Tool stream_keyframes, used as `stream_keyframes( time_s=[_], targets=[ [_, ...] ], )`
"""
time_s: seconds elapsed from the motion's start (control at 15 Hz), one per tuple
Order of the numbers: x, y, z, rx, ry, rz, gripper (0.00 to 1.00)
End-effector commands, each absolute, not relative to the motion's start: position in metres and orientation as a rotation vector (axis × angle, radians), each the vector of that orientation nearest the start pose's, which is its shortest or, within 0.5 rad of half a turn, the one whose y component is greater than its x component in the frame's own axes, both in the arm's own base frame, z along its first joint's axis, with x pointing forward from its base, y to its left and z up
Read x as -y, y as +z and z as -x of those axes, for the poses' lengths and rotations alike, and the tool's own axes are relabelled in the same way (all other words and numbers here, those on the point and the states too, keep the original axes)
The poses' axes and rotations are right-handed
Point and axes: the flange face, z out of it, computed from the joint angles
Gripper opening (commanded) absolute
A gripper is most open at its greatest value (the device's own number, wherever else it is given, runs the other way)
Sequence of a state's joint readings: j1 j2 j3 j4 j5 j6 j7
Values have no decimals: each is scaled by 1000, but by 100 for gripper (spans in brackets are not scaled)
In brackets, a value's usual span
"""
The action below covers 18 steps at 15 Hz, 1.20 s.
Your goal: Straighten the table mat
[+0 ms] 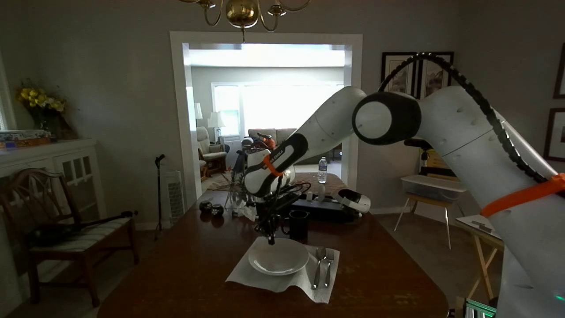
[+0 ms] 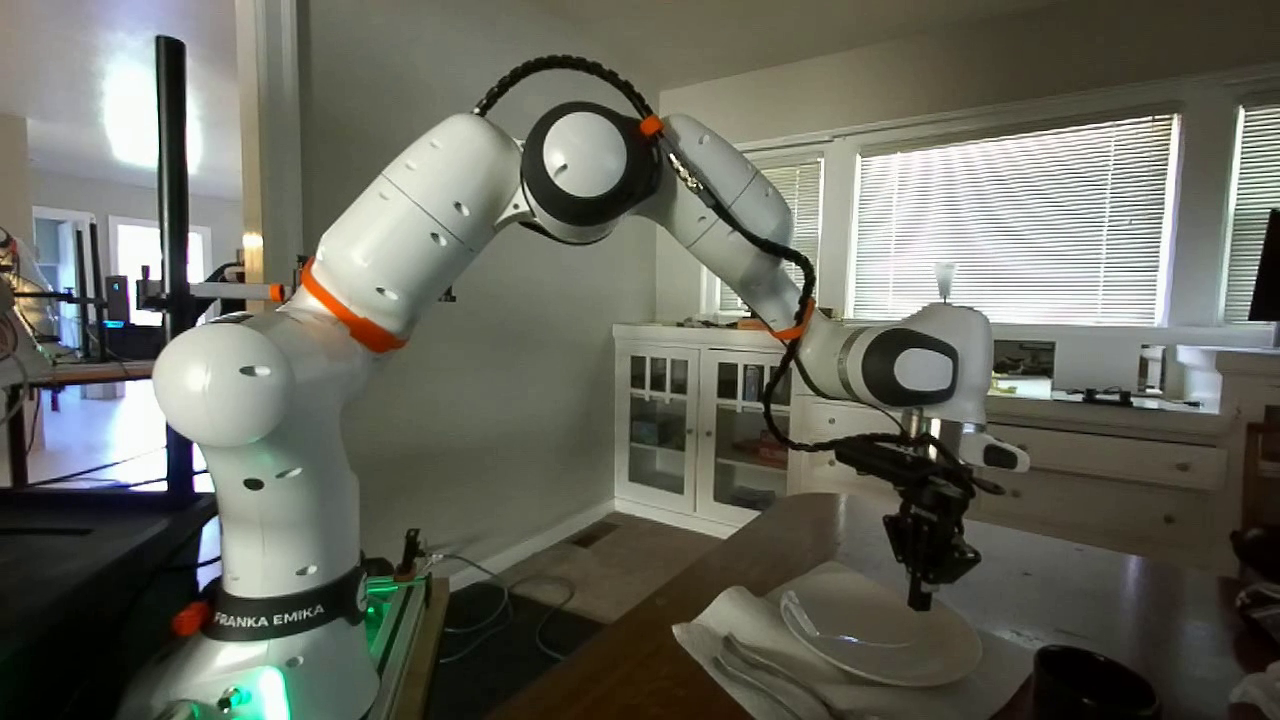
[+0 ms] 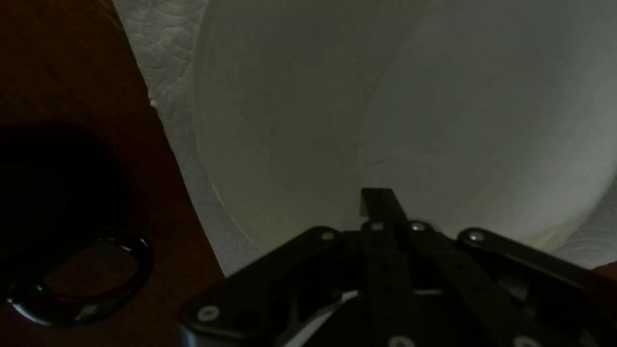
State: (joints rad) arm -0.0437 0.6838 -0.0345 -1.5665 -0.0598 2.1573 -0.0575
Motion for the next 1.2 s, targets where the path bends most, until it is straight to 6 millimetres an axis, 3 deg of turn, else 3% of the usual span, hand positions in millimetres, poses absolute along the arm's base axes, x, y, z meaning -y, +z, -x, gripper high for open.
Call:
stream_keyframes(
  time_s=[0.0,1.13],
  targets=[
    [53,235,-690,34,156,3201,0],
    [62,213,-723,-34,13,3178,0]
  ],
)
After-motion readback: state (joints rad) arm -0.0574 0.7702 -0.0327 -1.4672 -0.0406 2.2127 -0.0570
